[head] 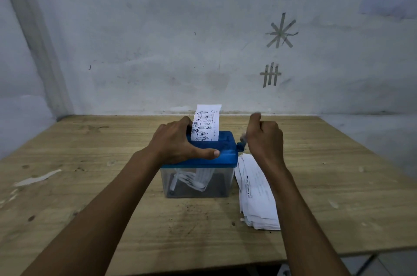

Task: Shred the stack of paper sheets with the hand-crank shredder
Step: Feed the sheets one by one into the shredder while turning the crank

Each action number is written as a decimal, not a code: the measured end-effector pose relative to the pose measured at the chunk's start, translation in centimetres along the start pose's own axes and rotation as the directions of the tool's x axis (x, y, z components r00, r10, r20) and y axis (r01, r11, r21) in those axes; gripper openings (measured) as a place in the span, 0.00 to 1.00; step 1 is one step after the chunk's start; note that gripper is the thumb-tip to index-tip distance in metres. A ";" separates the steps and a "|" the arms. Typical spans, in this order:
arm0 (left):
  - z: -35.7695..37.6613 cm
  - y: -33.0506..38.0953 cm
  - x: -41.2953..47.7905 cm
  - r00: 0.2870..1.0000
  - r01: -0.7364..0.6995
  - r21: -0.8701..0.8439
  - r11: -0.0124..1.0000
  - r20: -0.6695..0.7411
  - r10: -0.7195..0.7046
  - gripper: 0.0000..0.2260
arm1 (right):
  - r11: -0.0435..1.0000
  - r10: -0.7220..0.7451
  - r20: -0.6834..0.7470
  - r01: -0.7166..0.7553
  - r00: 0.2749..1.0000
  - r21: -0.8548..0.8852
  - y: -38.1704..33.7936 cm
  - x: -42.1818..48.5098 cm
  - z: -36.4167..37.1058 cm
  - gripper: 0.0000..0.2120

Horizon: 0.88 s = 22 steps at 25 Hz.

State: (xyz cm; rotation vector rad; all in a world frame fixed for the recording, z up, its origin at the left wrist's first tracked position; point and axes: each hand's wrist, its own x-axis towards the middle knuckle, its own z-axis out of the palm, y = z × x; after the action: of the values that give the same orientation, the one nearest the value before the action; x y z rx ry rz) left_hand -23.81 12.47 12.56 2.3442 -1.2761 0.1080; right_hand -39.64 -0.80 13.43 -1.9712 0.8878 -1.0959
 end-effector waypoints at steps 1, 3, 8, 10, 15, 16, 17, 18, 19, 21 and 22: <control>0.0 0.0 0.0 1.000 -0.006 -0.014 1.000 0.000 0.006 0.43 | 1.000 0.014 0.000 -0.014 1.000 -0.022 -0.4 1.3 0.6 0.30; -0.1 -0.1 0.1 1.000 -0.016 -0.048 0.999 0.004 0.017 0.42 | 0.997 0.070 0.061 -0.068 0.996 -0.033 -0.5 4.0 1.9 0.28; 0.1 -0.3 0.4 0.999 -0.041 -0.077 0.996 -0.013 0.040 0.40 | 0.944 0.312 0.262 -0.329 0.914 0.026 1.5 7.8 4.7 0.16; 0.3 -0.4 0.3 0.999 -0.044 -0.075 0.996 -0.028 0.042 0.44 | 0.903 0.401 0.335 -0.429 0.853 0.012 2.0 7.5 5.1 0.12; 0.5 -0.4 -0.1 0.999 -0.004 -0.047 0.999 -0.038 0.002 0.50 | 0.748 0.561 0.555 -0.664 0.615 -0.020 5.4 3.5 5.1 0.13; 0.5 -0.2 -0.1 0.999 0.004 -0.029 1.000 -0.052 -0.006 0.50 | 0.734 0.560 0.543 -0.678 0.625 0.023 5.9 2.7 5.0 0.15; 0.6 0.0 -0.2 0.998 0.011 -0.012 1.000 -0.061 -0.012 0.52 | 0.741 0.555 0.509 -0.669 0.658 0.058 6.1 1.8 4.7 0.16; 0.6 0.1 -0.2 0.998 0.016 0.002 1.000 -0.064 -0.016 0.53 | 0.767 0.536 0.473 -0.637 0.699 0.073 6.0 0.9 4.2 0.17; 0.6 0.1 -0.1 0.998 0.019 0.012 1.000 -0.062 -0.018 0.54 | 0.804 0.500 0.451 -0.590 0.740 0.076 6.0 0.1 3.8 0.17; 0.6 0.1 0.0 0.998 0.029 0.034 0.999 -0.055 -0.027 0.55 | 0.887 0.392 0.433 -0.459 0.812 0.056 6.1 -1.7 2.4 0.17; 0.6 0.1 0.2 0.998 0.029 0.049 0.998 -0.054 -0.026 0.55 | 0.932 0.318 0.418 -0.361 0.851 0.025 6.4 -2.5 1.7 0.18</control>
State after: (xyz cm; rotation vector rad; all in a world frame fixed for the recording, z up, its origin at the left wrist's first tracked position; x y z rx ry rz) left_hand -23.90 12.03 12.11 2.3837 -1.2281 0.1949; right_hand -40.61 -1.62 6.51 -1.7747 0.8839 -0.4875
